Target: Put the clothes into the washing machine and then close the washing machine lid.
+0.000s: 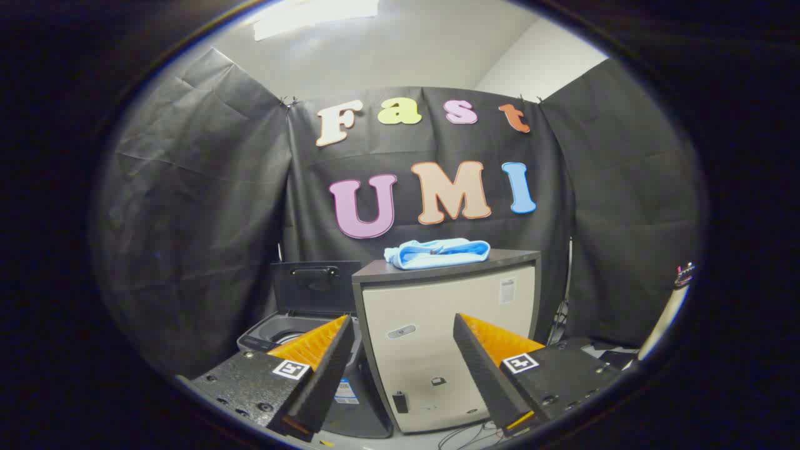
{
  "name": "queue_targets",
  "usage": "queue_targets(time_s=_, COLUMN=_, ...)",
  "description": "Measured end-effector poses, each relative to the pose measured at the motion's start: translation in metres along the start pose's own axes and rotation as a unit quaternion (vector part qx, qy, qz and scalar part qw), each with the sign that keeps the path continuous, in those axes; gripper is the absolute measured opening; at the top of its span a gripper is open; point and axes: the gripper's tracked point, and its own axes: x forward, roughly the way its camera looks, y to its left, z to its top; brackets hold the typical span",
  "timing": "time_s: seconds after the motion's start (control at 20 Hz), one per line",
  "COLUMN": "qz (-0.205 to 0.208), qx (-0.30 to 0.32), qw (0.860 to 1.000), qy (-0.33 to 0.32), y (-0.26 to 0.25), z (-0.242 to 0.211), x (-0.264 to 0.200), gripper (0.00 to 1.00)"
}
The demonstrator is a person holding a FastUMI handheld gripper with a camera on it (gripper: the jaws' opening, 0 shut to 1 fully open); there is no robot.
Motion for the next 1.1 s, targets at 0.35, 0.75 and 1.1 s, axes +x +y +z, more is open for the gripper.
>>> queue_targets(time_s=0.35, qz=-0.009, qx=0.000, qw=1.000, qy=0.008, y=-0.011, z=0.002, x=0.005, gripper=0.96)
queue_targets(time_s=0.75, qz=0.012, qx=0.016, qw=0.999, qy=0.025, y=-0.005, z=0.034, x=0.021, gripper=0.96)
queue_targets(time_s=1.1, qz=0.015, qx=0.023, qw=1.000, qy=0.015, y=-0.004, z=0.100, x=0.074, gripper=0.96)
